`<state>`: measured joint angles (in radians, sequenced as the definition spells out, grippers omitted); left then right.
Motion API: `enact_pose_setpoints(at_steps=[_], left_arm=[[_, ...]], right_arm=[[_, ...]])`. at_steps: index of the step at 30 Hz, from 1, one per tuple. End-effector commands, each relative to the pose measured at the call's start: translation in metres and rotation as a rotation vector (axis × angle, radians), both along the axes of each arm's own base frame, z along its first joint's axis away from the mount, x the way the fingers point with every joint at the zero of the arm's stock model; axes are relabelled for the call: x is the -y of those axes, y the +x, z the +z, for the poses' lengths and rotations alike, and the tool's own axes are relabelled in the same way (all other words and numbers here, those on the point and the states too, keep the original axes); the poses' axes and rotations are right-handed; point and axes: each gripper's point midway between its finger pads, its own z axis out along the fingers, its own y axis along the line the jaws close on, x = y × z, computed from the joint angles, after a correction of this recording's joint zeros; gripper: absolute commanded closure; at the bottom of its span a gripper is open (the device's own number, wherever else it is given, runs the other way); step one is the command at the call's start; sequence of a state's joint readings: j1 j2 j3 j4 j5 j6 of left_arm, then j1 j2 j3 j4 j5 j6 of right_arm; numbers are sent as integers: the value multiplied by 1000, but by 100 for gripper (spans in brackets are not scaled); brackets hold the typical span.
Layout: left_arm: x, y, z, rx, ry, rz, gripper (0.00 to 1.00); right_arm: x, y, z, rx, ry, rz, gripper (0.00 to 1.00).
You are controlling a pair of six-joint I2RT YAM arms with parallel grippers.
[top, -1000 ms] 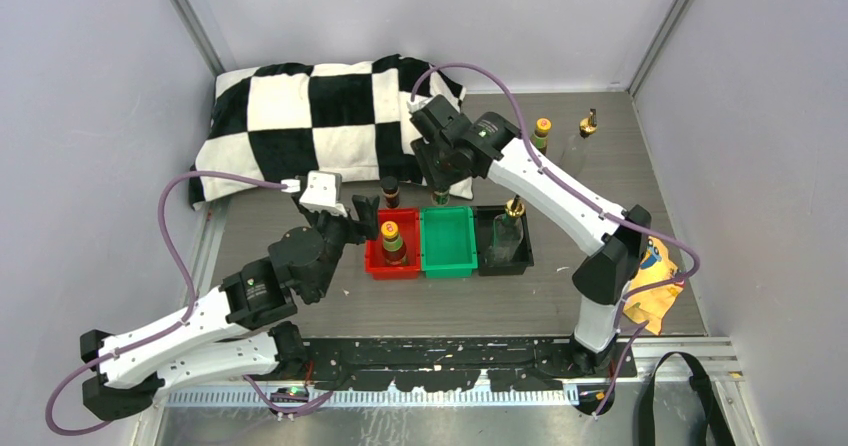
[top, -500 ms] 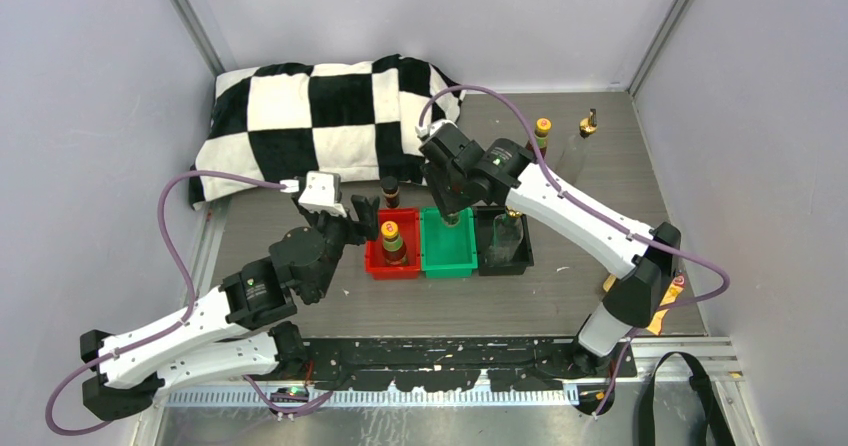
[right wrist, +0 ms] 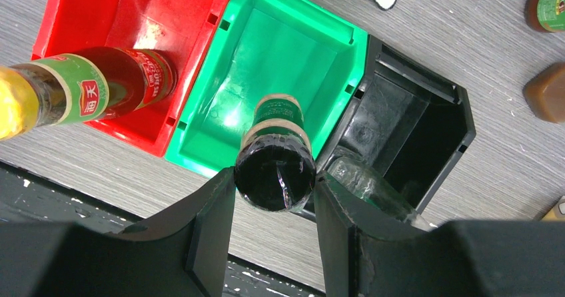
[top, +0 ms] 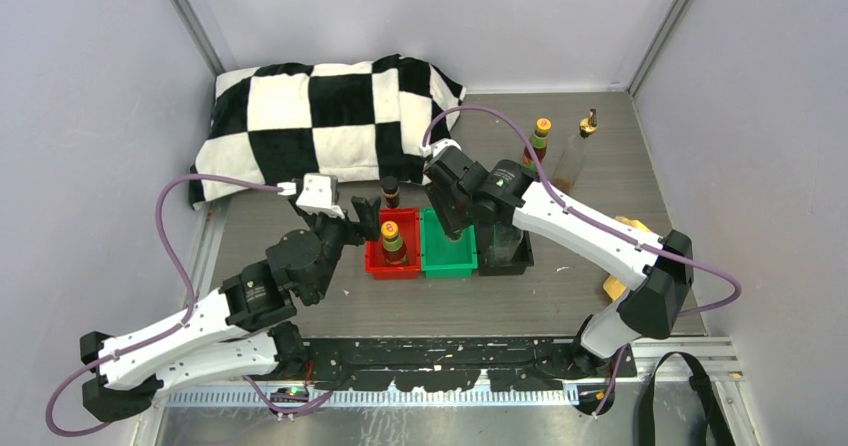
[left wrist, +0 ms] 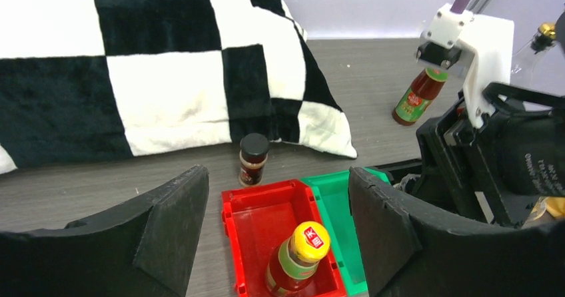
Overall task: Organize the condiment bottles
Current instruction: Place the bottle in the storage box.
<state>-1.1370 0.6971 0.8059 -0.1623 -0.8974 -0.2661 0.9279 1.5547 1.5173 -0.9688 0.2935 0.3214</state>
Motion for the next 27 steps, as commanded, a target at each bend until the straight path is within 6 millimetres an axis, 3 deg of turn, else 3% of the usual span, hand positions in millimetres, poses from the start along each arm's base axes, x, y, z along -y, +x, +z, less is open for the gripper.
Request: enact_pose_setpoints(at_steps=[1,14,27], left_arm=[[-6,0,25,64,-69,16,20],[-25,-2,50,106,-30,57,0],[-38,-5,57,110,-27,80,0]], right_arm=[[-8,0,21,62,88,1,99],[-16,-4,18,61,96,41,99],[-24,-7,8,44,86,61,99]])
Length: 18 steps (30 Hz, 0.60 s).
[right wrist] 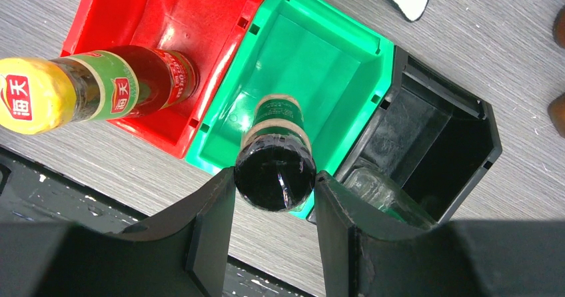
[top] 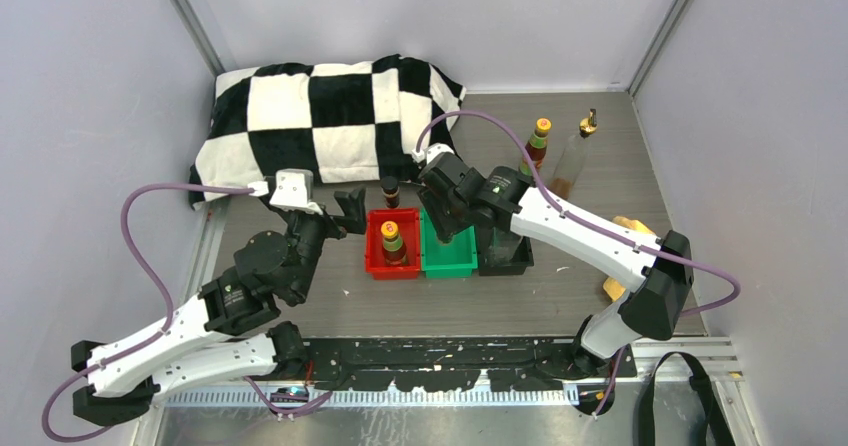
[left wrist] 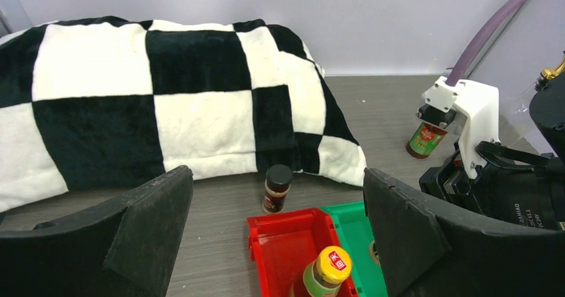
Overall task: Organize the condiment bottles
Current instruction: Place the bottle in the storage box.
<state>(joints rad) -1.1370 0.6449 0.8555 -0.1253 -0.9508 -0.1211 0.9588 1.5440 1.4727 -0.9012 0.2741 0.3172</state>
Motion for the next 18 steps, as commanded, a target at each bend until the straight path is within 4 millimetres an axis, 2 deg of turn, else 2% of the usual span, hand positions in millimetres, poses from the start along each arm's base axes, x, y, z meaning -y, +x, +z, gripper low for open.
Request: enact_pose_setpoints(at_steps=[1,12,18], left_arm=[[-12,-3,20,22,-41,25,0],[-14,-4,18,16,-44,27,0],[-14,-5,16,14,-53,22,0]], right_arm=[[-9,0,13,34,52,16,99],[-10,-4,9,25,35,20,99],[-9,-6,-1,12,15,21,99]])
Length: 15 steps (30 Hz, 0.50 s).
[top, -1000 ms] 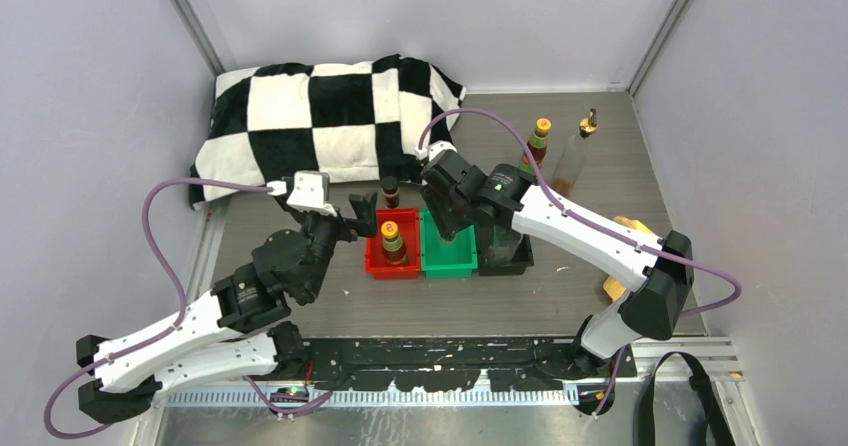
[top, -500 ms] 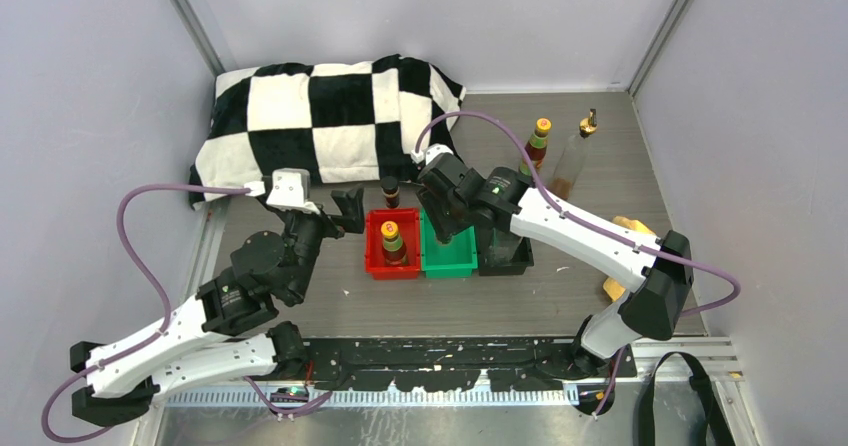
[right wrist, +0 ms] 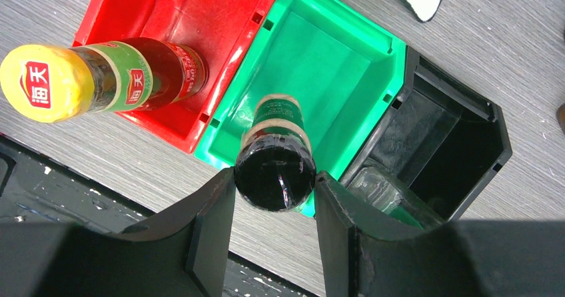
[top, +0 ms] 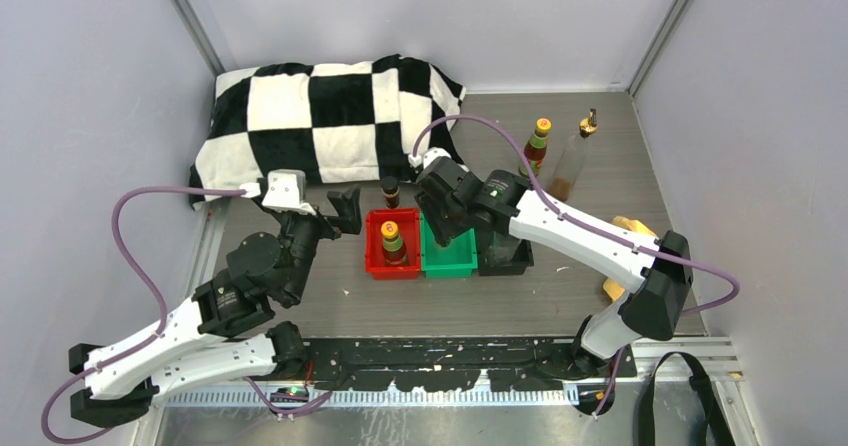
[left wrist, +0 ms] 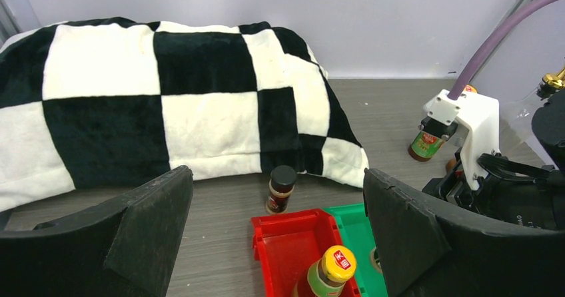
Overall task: Organize the condiment bottles
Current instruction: Place the bottle in the storage box.
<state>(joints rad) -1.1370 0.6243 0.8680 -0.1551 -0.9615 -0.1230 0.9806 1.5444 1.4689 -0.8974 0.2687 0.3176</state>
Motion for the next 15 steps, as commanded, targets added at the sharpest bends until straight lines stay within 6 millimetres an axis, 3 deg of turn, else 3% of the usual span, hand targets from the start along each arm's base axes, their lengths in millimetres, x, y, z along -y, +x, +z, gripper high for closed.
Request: enact_pose_setpoints(at_steps=[1,15], left_arm=[[-6,-2,12,13,-50,11,0],[-6,-3,9,9,-50,9,0]], right_arm=[[-3,1,-1,14,10,-5,99],[-3,-1,-19,-13,-9,-5,99]])
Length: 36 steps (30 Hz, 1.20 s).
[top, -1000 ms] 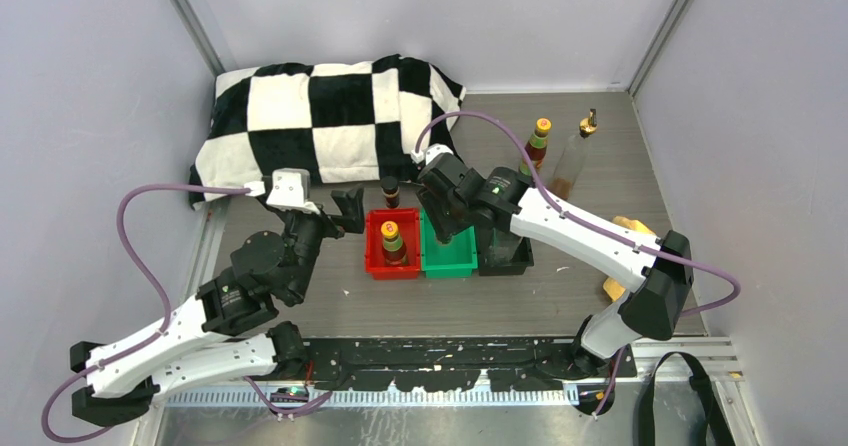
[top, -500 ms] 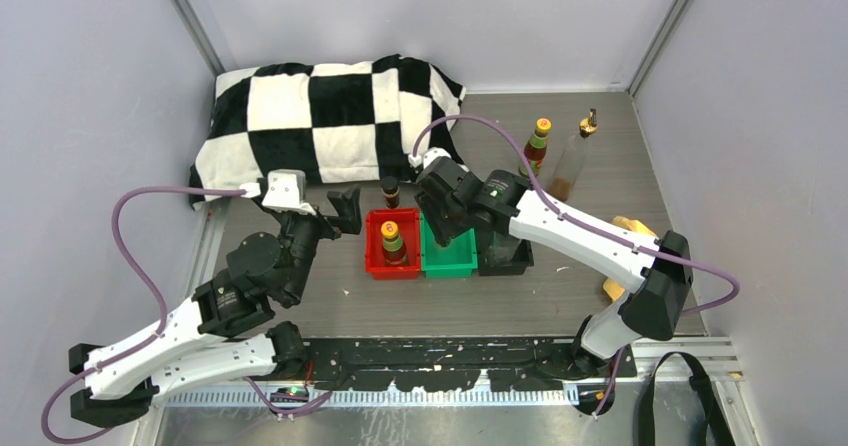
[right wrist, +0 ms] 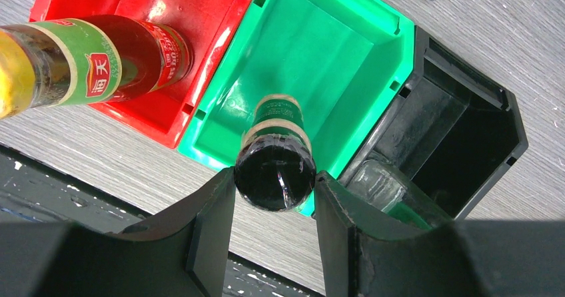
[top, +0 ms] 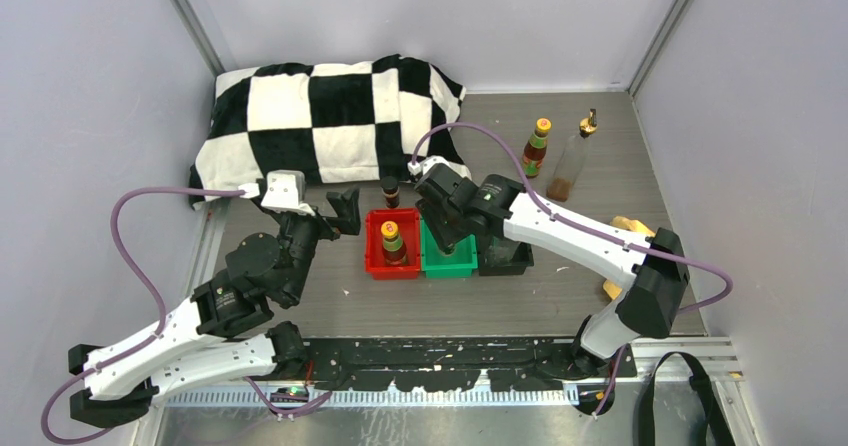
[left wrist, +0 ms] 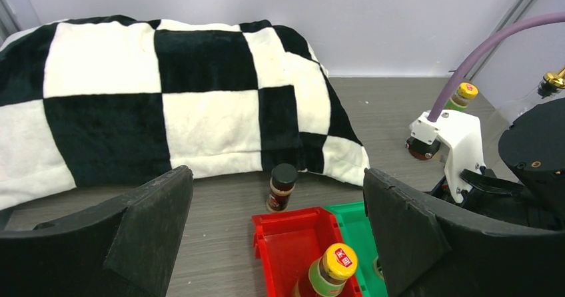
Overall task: Organize the condiment bottles
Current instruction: Place the bottle in the storage box.
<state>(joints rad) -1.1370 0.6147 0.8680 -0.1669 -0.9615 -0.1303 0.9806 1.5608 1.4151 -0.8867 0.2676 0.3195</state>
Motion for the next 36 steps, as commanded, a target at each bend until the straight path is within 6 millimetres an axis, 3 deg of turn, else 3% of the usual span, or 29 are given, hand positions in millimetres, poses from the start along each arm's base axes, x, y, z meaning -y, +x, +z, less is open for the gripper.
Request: enact_pose_setpoints(at_steps=[1,36], left_arm=[[-4,-1,9,11,-43,9,0],[0,-1,6,4,-44,0,0]], right_arm=[[-9,3,3,19,36,-3,99],[-13,-2,-24,-24,31,5,99]])
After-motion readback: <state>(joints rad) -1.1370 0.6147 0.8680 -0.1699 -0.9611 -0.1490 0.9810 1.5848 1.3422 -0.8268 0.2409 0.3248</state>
